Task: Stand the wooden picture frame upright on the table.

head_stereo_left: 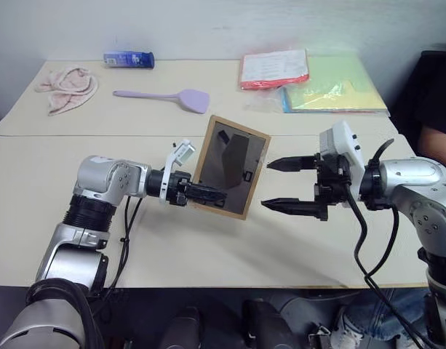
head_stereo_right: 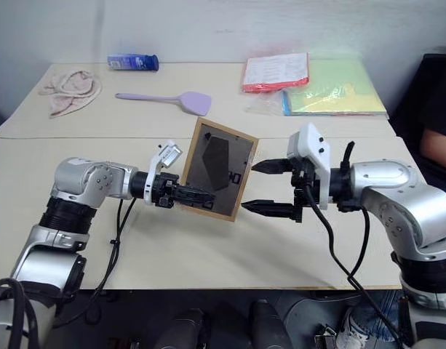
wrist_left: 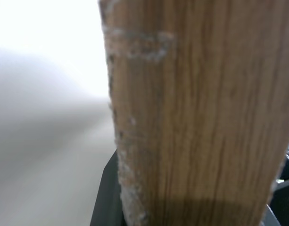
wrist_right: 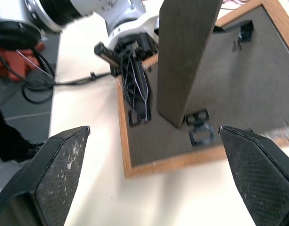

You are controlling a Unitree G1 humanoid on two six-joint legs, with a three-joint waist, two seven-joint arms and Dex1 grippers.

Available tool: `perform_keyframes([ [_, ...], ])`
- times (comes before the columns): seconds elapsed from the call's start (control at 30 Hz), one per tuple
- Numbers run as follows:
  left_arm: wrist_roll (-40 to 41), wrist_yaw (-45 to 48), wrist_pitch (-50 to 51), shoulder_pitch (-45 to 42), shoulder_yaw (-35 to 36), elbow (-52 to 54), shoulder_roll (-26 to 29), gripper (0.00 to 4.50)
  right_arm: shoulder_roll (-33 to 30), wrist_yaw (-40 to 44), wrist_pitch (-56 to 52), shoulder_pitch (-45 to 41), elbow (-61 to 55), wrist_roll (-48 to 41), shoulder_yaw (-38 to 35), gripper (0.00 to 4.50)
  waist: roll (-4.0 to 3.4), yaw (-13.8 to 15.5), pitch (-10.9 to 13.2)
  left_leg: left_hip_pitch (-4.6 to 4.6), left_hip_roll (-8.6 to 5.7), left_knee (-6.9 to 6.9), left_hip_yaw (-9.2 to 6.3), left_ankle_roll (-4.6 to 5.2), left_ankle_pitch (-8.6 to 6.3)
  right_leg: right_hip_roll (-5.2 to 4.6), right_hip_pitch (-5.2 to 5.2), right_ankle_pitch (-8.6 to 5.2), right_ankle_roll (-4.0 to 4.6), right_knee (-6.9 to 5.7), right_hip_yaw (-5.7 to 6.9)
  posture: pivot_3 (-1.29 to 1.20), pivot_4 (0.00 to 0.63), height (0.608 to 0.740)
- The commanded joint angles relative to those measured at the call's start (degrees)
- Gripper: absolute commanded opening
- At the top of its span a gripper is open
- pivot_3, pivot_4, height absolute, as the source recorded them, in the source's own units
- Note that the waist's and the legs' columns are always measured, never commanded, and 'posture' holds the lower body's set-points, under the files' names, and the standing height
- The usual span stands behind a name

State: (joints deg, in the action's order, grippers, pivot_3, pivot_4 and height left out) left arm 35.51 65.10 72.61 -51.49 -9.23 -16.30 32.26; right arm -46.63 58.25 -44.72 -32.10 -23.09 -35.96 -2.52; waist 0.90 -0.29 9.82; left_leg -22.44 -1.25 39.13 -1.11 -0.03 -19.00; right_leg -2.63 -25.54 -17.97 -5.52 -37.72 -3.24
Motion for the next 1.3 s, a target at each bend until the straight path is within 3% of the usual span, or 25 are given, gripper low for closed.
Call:
perform_keyframes([
  [0.03,2.3,1.1,1.3,-2.1,1.5,2.3,0.2,0.83,-0.8,-4.3,23.6,1.4,7.2,19.0,5.8,4.50,0.00,0.0,0.0,0.02,0.00,0.00,0.03,0.00,0.00,0.01,0.00,0.00,0.00,0.00,-0.02,0.00,0.150,0.740],
  [0.07,2.5,1.0,1.7,-2.3,1.6,2.7,0.1,0.83,-1.2,-6.7,36.6,1.7,11.2,27.4,8.4,4.50,0.00,0.0,0.0,0.02,-0.01,0.01,0.07,0.00,0.00,0.01,0.00,0.00,0.00,0.01,-0.04,0.00,0.150,0.740],
  [0.13,2.9,0.6,2.5,-2.7,1.8,3.1,-0.2,0.83,-3.0,-21.1,65.4,0.1,20.5,48.3,13.5,4.50,0.00,0.0,0.0,0.03,-0.03,0.02,0.14,0.00,0.00,0.04,-0.04,0.00,0.00,0.02,-0.08,0.00,0.150,0.740],
  [0.23,3.4,0.3,3.8,-3.3,2.2,3.0,-0.7,0.83,-2.7,-38.0,86.5,-3.0,29.7,64.4,15.6,4.50,0.00,-0.1,0.0,0.00,-0.06,0.02,0.27,-0.02,0.01,0.07,-0.20,0.00,0.00,-0.07,-0.13,0.00,0.150,0.740],
  [0.33,3.8,0.4,4.8,-3.6,2.0,3.6,-0.6,0.83,-0.6,-55.7,93.2,-6.1,32.8,79.8,16.5,4.50,0.00,-0.3,0.0,0.01,-0.03,0.02,0.26,-0.10,0.05,0.11,-0.22,0.00,0.00,-0.10,-0.14,0.00,0.150,0.740],
  [0.4,4.3,0.6,5.9,-3.8,1.9,4.2,-0.4,0.83,1.8,-63.2,95.1,-7.9,34.4,84.9,17.2,4.50,0.00,-0.9,0.0,0.02,-0.01,0.01,0.26,-0.15,0.08,0.15,-0.22,0.00,0.00,-0.22,-0.15,0.00,0.150,0.740],
  [0.5,5.0,0.7,7.1,-3.7,1.8,5.0,-0.1,0.83,4.8,-67.9,96.2,-10.6,37.4,88.7,19.3,3.91,0.00,-1.5,0.0,0.03,0.03,-0.01,0.20,-0.21,0.12,0.19,-0.21,-0.01,0.02,-0.26,-0.16,0.00,0.150,0.740],
  [0.63,5.7,0.2,7.7,-3.3,2.4,5.2,0.0,0.83,6.2,-69.9,97.1,-12.5,41.2,90.4,21.0,2.55,-0.01,-1.8,0.0,0.06,0.03,-0.02,0.20,-0.22,0.12,0.21,-0.19,-0.01,0.02,-0.30,-0.14,0.00,0.150,0.740],
  [0.73,5.9,-0.1,7.1,-2.8,3.0,5.5,0.3,0.83,6.0,-70.0,98.0,-13.0,43.0,89.4,21.1,2.07,-0.01,-1.9,0.0,0.06,0.03,-0.02,0.19,-0.22,0.13,0.20,-0.17,-0.01,0.02,-0.34,-0.14,0.00,0.150,0.740],
  [0.83,6.1,1.0,6.0,-1.6,4.6,5.9,3.8,1.83,5.0,-68.9,100.4,-12.9,43.7,85.9,20.5,1.84,-0.01,-2.0,0.0,0.10,0.03,-0.01,0.12,-0.22,0.13,0.19,-0.06,-0.01,0.02,-0.31,-0.11,0.00,0.150,0.740],
  [0.9,5.8,2.7,3.4,-0.5,5.7,6.8,7.8,2.44,4.8,-67.0,101.5,-13.0,44.5,83.0,20.4,1.41,-0.01,-2.5,0.0,0.10,0.02,-0.01,0.14,-0.21,0.13,0.19,-0.05,-0.01,0.02,-0.31,-0.14,0.00,0.150,0.740],
  [1.03,4.6,4.8,-2.4,0.9,8.8,7.2,15.4,3.53,4.1,-63.9,103.7,-13.1,45.0,78.5,20.6,1.27,-0.02,-3.1,0.0,0.10,0.06,-0.05,0.12,-0.21,0.13,0.20,-0.05,-0.01,0.02,-0.30,-0.12,0.00,0.150,0.740],
  [1.1,3.6,8.4,-8.5,4.6,12.3,8.4,23.0,4.02,4.1,-58.2,104.7,-12.5,45.4,69.7,22.0,1.27,0.02,-4.1,0.0,0.17,0.10,-0.08,0.12,-0.22,0.13,0.27,-0.07,-0.02,0.03,-0.31,-0.16,0.00,0.150,0.740],
  [1.13,4.3,9.7,-9.5,6.4,14.8,9.1,26.2,4.38,4.3,-52.8,103.4,-11.3,44.6,60.7,23.7,1.27,0.02,-4.6,0.0,0.21,0.13,-0.18,0.11,-0.24,0.13,0.31,-0.06,-0.04,0.07,-0.29,-0.18,0.00,0.150,0.740],
  [1.23,5.7,11.7,-13.0,12.3,20.3,12.2,31.1,4.50,5.3,-33.3,88.9,-5.8,36.9,32.0,27.1,1.26,0.01,-4.8,0.1,0.24,0.17,-0.34,0.08,-0.22,0.12,0.26,-0.01,-0.07,0.12,-0.14,-0.12,0.00,0.150,0.740],
  [1.3,5.5,11.6,-15.1,14.9,22.2,13.8,31.6,4.50,5.8,-23.4,76.4,-2.4,30.1,18.0,26.8,1.26,0.00,-4.5,0.1,0.24,0.18,-0.19,0.04,-0.14,0.07,0.18,0.11,-0.07,0.12,-0.14,-0.06,0.00,0.150,0.740],
])
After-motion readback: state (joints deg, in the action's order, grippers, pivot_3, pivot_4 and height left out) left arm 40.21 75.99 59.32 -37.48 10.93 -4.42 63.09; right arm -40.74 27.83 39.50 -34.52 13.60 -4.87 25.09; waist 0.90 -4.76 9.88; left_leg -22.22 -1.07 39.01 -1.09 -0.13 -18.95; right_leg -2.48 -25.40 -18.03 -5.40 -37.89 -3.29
